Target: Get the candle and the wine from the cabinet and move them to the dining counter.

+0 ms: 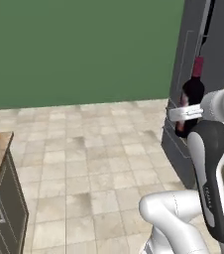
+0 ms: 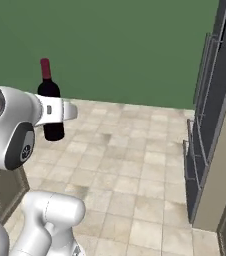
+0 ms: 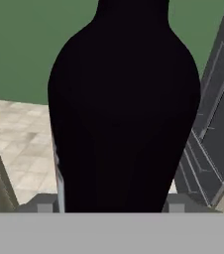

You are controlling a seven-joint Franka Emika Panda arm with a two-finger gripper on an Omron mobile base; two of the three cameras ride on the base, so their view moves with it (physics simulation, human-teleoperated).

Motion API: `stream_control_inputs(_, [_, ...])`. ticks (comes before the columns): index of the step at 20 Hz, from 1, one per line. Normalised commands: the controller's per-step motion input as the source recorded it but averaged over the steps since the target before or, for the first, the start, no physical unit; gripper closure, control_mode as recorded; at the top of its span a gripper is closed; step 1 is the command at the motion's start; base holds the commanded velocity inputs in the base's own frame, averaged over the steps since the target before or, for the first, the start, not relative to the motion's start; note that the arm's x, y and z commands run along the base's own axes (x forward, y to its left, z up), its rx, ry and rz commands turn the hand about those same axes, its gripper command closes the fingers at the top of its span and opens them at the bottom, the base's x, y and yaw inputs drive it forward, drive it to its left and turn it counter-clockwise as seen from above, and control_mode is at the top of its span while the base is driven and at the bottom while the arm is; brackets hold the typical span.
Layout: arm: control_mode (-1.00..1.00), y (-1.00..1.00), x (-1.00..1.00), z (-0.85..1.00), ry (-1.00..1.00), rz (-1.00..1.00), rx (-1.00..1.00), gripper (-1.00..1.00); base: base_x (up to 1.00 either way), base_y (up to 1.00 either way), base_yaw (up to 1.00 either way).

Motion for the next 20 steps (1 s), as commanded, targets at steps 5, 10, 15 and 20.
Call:
stream_control_inputs(5, [1.0, 0.0, 0.0, 0.0, 0.0, 0.0, 0.0, 1.0, 0.0, -0.34, 0.78])
stream_control_inputs(10, [1.0, 0.0, 0.0, 0.0, 0.0, 0.0, 0.0, 1.0, 0.0, -0.35, 0.77])
stream_control_inputs(15, [1.0, 0.0, 0.0, 0.0, 0.0, 0.0, 0.0, 1.0, 0.0, -0.33, 0.76])
stream_control_inputs(20, [1.0, 0.0, 0.0, 0.0, 0.0, 0.0, 0.0, 1.0, 0.0, -0.32, 0.77])
